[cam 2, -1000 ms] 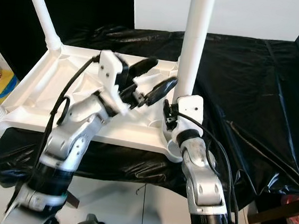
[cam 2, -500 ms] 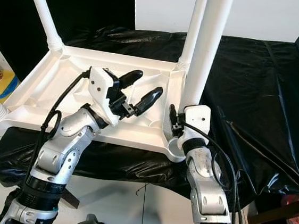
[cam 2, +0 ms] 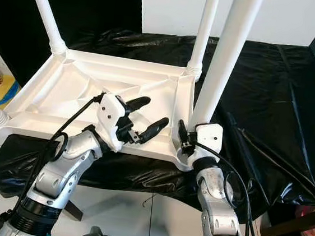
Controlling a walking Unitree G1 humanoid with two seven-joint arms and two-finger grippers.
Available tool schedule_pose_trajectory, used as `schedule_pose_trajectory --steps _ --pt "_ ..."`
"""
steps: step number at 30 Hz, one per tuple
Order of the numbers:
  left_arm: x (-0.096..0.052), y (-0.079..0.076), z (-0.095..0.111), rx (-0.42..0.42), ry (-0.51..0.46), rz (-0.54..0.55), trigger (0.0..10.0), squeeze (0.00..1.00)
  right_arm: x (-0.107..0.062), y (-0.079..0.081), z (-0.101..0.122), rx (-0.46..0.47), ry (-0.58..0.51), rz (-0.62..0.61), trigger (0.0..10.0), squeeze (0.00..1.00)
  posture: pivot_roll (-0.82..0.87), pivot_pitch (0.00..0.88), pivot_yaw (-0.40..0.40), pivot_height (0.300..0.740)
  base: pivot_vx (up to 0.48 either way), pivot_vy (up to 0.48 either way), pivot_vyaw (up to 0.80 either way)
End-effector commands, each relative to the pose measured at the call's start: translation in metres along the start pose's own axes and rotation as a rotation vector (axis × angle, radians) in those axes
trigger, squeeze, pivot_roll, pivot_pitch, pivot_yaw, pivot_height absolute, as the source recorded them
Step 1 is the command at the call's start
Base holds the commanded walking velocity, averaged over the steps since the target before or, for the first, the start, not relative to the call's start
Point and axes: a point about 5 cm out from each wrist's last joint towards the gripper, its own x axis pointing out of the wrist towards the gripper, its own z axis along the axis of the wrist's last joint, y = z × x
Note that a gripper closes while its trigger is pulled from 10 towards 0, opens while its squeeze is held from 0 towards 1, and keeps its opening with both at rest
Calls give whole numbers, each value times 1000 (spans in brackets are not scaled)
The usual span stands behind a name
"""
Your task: Building children table
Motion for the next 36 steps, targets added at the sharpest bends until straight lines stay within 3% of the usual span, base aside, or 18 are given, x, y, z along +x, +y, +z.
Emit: schedule_pose_trajectory --steps 1,11,36 --pt "0 -4 -5 7 25 -40 10000 0 -2 0 -4 8 1 10 10000 0 -12 43 -10 740 0 0 0" --pt "-11 -13 -24 65 126 -84 10000 0 -9 1 -14 6 20 45 10000 0 -8 53 -12 740 0 0 0" --pt "-14 -14 -24 70 136 -85 10000 0 -23 9 -31 -46 66 190 10000 0 -6 69 -3 740 0 0 0"
